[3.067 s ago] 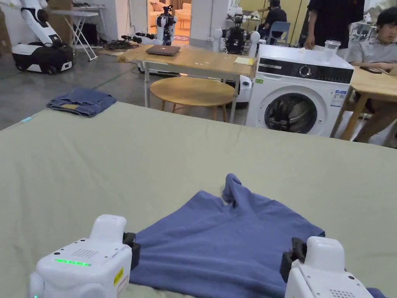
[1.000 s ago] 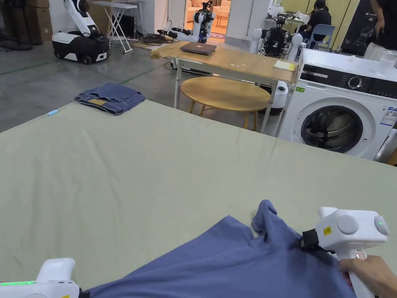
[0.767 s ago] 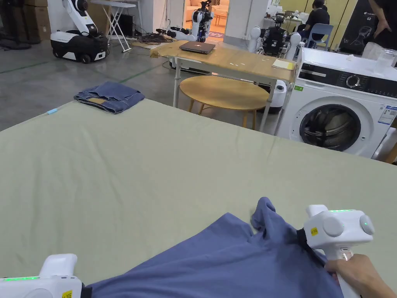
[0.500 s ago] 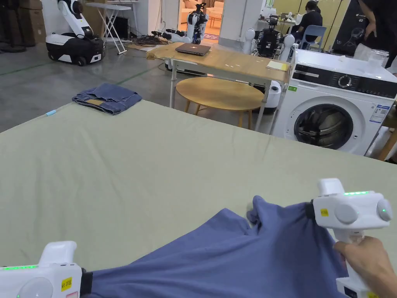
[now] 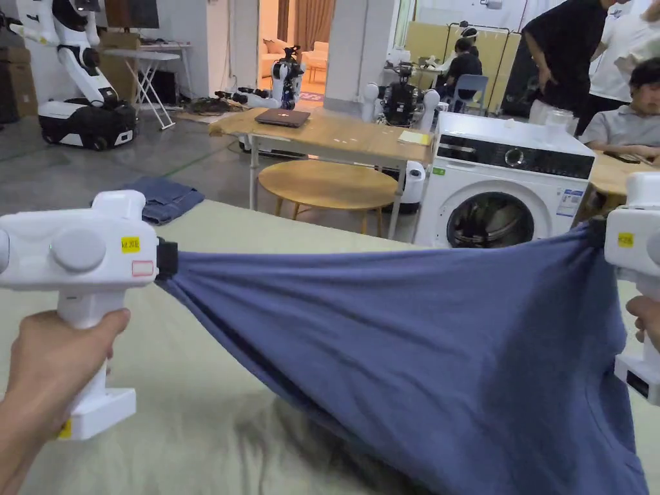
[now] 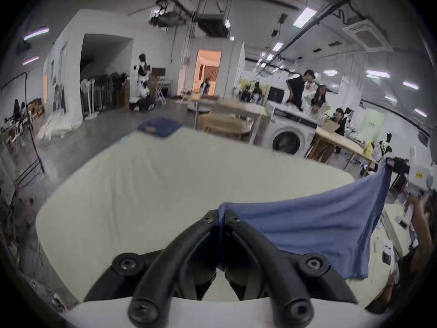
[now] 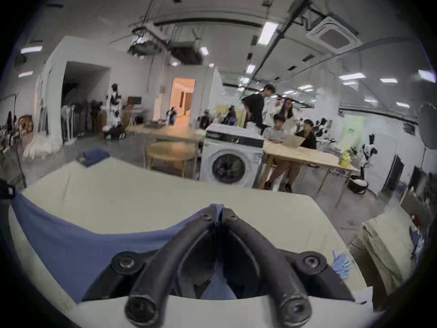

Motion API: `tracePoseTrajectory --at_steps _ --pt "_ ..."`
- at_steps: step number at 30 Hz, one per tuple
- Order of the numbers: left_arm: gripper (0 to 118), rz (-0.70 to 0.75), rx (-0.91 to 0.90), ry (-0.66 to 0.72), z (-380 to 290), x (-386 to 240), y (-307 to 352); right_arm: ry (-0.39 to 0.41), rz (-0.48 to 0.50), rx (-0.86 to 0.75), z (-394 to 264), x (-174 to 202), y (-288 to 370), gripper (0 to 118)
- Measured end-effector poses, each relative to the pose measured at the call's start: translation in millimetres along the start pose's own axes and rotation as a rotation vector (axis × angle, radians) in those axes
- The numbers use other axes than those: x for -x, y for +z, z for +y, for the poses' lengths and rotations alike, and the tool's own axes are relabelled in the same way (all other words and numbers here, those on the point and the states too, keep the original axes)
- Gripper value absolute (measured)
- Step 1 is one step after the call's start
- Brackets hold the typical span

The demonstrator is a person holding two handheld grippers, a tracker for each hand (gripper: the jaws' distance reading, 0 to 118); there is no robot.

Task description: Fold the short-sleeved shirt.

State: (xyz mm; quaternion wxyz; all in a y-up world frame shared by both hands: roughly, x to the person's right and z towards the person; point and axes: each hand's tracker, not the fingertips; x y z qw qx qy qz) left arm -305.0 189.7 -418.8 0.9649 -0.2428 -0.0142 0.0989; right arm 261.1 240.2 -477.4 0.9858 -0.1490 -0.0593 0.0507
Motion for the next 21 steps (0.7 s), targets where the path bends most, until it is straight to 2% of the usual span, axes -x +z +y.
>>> tracePoseTrajectory --at_steps 4,9,12,15,21 --pt "0 -0.009 -0.068 -0.113 79.6 -33.9 0.4 -0.021 -0.060 -0.088 38.5 -26.3 21.0 2" --pt "0 -0.011 -0.129 -0.173 160.1 -71.8 -0.4 -0.067 -0.100 -0.146 87.8 -50.8 35.0 2" --pt "0 -0.015 -0.161 -0.206 198.0 -87.8 -3.4 -0.040 -0.152 -0.197 114.6 -60.1 35.6 2" --pt "0 -0.012 -0.196 -0.216 229.9 -100.8 -5.1 -0.058 -0.159 -0.230 138.8 -68.6 35.8 2" --pt "0 -0.003 -0.274 -0.241 277.5 -120.8 -8.5 -0.039 -0.194 -0.298 180.4 -74.7 30.9 2"
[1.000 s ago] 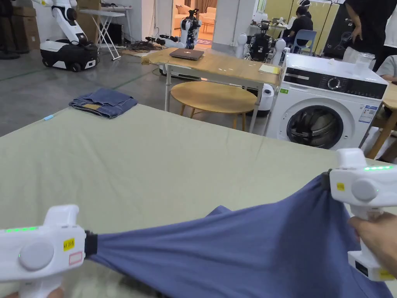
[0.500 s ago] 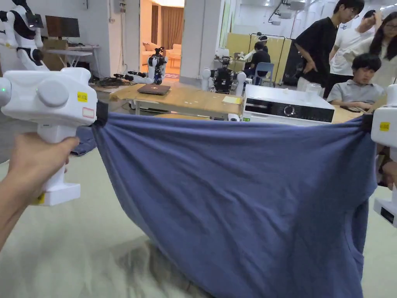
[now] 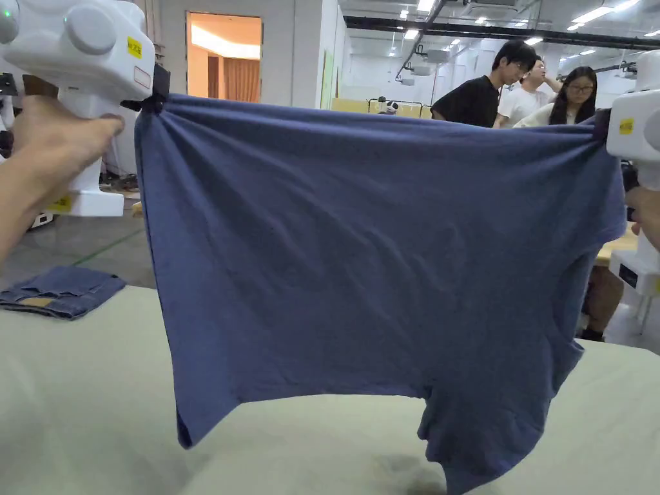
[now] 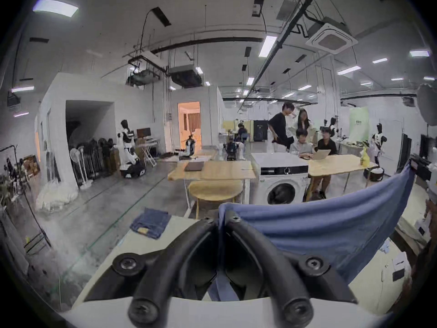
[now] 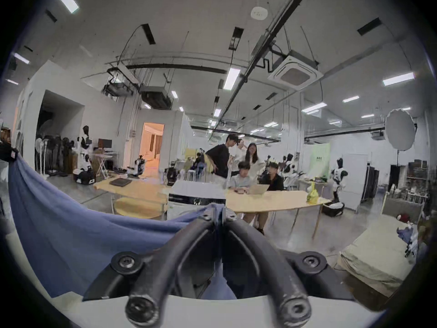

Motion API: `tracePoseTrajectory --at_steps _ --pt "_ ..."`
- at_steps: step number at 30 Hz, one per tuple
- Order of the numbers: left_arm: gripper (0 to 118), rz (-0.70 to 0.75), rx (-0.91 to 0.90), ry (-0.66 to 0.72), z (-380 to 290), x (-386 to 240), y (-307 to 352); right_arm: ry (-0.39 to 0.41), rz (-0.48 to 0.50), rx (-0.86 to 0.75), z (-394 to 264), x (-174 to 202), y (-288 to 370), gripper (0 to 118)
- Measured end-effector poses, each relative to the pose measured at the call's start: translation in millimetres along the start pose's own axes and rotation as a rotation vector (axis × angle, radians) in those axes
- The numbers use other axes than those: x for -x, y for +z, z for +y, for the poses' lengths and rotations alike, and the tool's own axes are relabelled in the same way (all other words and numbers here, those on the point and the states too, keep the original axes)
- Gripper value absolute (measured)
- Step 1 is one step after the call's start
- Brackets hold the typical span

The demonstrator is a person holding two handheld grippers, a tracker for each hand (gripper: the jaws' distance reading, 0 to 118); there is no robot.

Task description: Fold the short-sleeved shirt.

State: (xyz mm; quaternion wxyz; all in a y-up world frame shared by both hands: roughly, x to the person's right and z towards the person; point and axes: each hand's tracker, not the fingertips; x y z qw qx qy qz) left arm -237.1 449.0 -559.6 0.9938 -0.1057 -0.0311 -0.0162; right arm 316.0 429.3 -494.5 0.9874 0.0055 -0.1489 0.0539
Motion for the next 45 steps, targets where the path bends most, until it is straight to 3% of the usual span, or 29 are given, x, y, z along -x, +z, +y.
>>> tracePoseTrajectory --at_steps 8,18,28,32,38,45 --pt "0 0.011 -0.027 -0.052 -2.1 -3.6 -33.7 0.041 -0.018 -0.027 -9.6 0.3 -12.8 2" --pt "0 -0.019 0.067 -0.101 -116.3 -11.2 -39.7 0.118 -0.007 0.084 -101.3 0.1 16.7 2" --pt "0 -0.063 0.127 -0.043 -225.7 -6.7 45.1 0.120 0.022 0.176 -175.7 -8.1 119.0 2" --pt "0 -0.099 0.153 -0.035 -268.7 -1.6 93.2 0.079 0.038 0.221 -205.6 -17.6 170.7 2" --pt "0 -0.112 0.223 -0.039 -344.2 2.1 155.4 0.131 0.081 0.319 -261.3 -24.3 233.9 2" --pt "0 -0.113 0.356 0.022 -433.6 7.3 201.4 0.102 0.091 0.450 -331.4 -26.8 303.1 2"
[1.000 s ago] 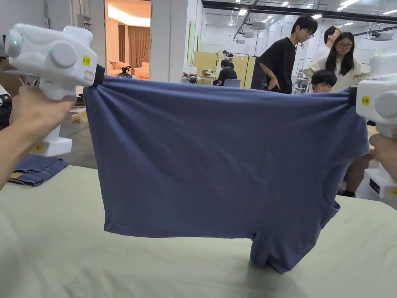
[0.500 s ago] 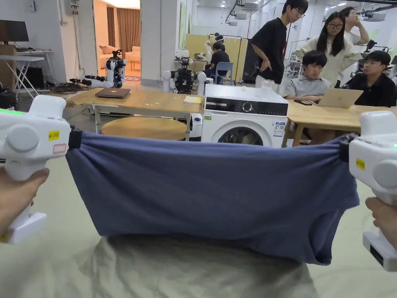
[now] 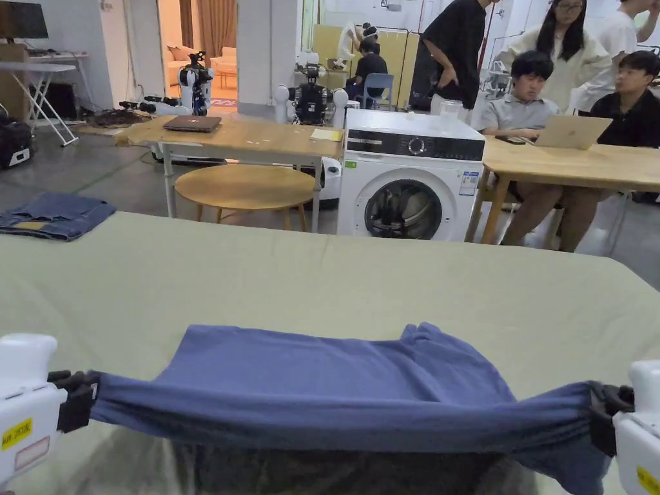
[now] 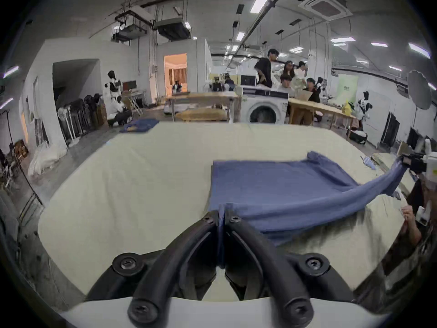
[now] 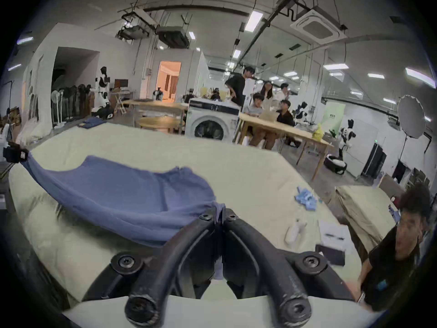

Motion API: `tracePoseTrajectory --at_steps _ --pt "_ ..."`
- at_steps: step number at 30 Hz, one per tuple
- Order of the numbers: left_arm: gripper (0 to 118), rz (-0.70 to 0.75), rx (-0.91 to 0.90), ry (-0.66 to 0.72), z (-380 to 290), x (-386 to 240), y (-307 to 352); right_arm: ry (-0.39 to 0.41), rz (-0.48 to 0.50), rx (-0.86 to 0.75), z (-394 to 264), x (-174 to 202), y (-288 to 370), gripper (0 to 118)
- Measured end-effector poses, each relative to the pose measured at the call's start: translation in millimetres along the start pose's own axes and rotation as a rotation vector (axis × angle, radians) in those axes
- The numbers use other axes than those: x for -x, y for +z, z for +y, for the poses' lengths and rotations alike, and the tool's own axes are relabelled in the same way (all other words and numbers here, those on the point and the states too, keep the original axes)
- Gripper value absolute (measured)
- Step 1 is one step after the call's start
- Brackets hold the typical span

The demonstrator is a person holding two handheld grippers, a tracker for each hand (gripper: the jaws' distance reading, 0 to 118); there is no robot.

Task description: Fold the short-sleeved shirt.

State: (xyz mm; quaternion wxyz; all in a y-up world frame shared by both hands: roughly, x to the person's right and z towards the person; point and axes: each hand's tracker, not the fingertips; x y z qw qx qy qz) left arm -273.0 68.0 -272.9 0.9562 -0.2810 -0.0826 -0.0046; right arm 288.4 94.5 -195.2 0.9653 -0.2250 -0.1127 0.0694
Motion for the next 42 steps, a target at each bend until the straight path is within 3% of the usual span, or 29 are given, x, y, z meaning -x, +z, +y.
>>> tracePoseTrajectory --at_steps 4,9,14,19,22,24,28,37,38,40,41,42 --pt "0 0.005 0.084 0.016 -47.9 -2.4 -2.5 -0.030 0.018 0.098 -42.9 7.4 11.5 2" --pt "0 -0.008 0.217 0.033 -90.5 -1.2 -22.3 0.028 0.045 0.253 -93.3 15.7 5.6 2" --pt "0 -0.010 0.277 0.024 -106.7 0.7 -36.7 0.035 0.059 0.408 -133.3 15.5 -14.3 2" --pt "0 -0.005 0.340 -0.044 -120.8 -0.5 -58.1 0.008 0.066 0.460 -147.3 16.0 -28.8 6" --pt "8 0.007 0.330 -0.044 -123.1 -0.6 -57.2 0.001 0.062 0.472 -146.5 19.4 -32.4 27" --pt "24 0.021 0.330 -0.020 -115.9 1.1 -54.9 -0.010 0.044 0.448 -138.8 19.6 -28.4 54" --pt "36 -0.057 0.240 0.101 -94.3 5.6 -37.8 -0.116 0.060 0.317 -108.0 19.7 -14.8 54" --pt "37 -0.071 -0.130 0.069 -34.2 -50.7 -5.7 -0.209 0.075 -0.087 -46.4 69.9 -2.2 53" --pt "37 -0.072 -0.162 0.067 -32.8 -51.1 -11.2 -0.222 0.073 -0.124 -41.3 76.3 -0.1 49" --pt "36 -0.079 -0.224 0.046 -26.4 -64.2 -7.6 -0.228 0.071 -0.191 -33.1 86.7 2.4 25" --pt "30 -0.071 -0.245 0.029 -24.0 -70.3 -6.2 -0.229 0.065 -0.211 -29.4 91.8 2.4 19" --pt "12 -0.058 -0.257 0.003 -21.8 -76.2 -6.9 -0.227 0.070 -0.214 -26.3 95.8 3.1 14"
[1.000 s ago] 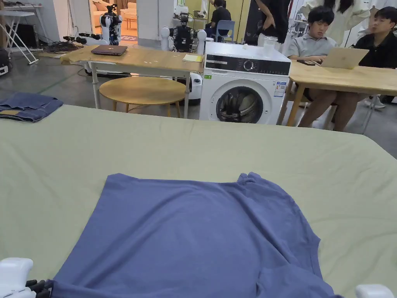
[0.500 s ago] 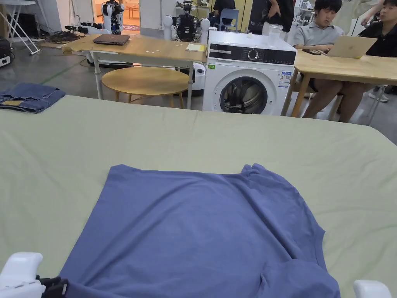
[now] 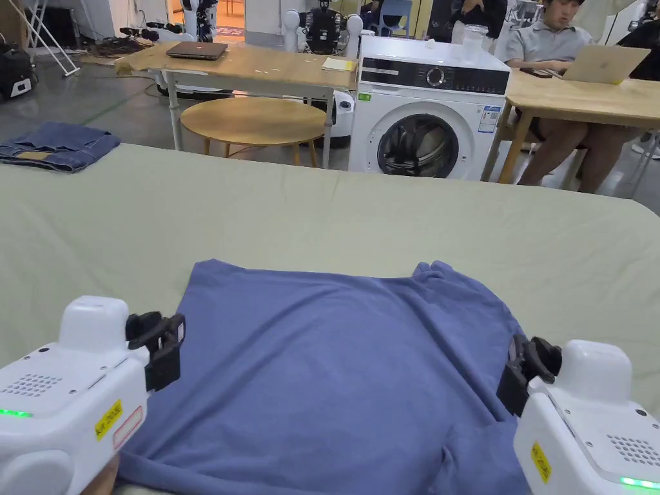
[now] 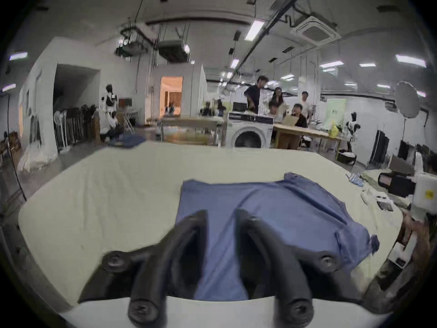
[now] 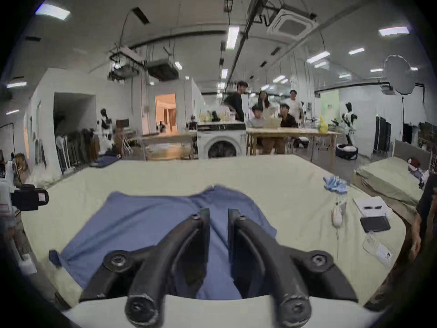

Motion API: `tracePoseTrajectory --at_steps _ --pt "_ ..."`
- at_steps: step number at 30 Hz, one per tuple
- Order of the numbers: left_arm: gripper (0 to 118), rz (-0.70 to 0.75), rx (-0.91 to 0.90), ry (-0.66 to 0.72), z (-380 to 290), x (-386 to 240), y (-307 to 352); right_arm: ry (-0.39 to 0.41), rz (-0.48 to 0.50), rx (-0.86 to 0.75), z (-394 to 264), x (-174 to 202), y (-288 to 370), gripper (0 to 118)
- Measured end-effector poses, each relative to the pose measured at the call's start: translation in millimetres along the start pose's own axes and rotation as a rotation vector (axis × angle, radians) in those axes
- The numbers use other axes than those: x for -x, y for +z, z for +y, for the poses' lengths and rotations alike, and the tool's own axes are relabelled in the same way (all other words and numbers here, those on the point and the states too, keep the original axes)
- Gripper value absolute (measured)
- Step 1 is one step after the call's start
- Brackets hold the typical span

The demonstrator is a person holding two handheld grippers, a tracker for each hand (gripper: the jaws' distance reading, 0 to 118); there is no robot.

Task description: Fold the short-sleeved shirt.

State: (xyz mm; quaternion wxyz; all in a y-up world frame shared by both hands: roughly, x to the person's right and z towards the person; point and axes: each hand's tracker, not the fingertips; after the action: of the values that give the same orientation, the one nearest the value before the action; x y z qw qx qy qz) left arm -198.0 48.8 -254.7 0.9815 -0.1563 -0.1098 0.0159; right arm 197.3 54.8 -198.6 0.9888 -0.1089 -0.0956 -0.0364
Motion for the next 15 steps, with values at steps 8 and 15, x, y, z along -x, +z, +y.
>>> tracePoseTrajectory --at_steps 8,15 --pt "0 0.053 0.011 -0.104 3.0 -20.5 -7.3 0.019 0.055 -0.014 0.3 13.4 -6.3 0" --pt "0 0.070 0.319 -0.043 -5.2 26.5 -16.2 0.032 0.052 0.033 -9.6 16.9 -14.3 0"
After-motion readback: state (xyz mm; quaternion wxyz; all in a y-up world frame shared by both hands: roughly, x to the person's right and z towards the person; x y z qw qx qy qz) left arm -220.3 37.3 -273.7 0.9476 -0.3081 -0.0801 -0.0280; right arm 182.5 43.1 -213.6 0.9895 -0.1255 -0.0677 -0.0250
